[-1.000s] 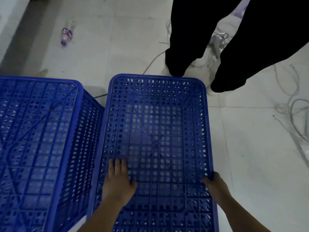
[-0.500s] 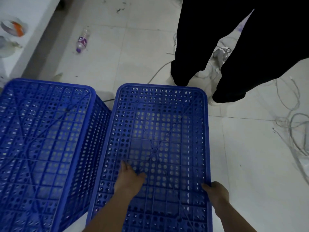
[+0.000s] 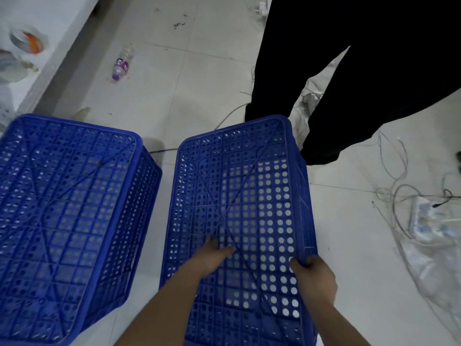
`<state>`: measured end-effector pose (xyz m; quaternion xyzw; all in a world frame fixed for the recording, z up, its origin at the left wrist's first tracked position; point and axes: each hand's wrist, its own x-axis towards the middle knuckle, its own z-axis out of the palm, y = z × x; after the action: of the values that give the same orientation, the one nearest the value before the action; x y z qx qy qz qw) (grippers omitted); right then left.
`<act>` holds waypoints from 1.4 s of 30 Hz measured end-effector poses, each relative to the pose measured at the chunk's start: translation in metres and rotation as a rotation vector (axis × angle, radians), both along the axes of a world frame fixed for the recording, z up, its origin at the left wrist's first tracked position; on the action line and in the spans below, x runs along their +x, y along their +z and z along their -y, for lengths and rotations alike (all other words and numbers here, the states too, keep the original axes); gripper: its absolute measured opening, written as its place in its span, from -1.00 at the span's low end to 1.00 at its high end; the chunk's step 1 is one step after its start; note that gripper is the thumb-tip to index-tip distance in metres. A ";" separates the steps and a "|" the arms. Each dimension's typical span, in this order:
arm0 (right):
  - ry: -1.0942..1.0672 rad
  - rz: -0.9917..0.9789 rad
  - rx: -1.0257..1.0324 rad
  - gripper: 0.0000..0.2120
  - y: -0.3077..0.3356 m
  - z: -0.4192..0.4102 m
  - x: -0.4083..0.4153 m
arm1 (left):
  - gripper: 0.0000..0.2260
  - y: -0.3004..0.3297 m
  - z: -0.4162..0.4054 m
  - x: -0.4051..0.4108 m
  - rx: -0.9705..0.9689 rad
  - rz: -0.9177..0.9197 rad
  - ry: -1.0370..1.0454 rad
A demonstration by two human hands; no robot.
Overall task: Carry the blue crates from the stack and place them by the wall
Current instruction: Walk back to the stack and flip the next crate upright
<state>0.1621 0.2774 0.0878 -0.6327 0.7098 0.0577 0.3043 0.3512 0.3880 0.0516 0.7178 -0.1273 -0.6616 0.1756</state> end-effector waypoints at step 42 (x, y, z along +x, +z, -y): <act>0.613 -0.030 -0.090 -0.74 -0.022 -0.019 0.099 | -0.61 -0.011 -0.059 0.087 0.090 0.497 0.231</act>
<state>0.2606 0.2965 0.0661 -0.8292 0.4920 0.1249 0.2339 0.4378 0.4469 0.0403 0.8749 -0.0543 -0.4458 0.1814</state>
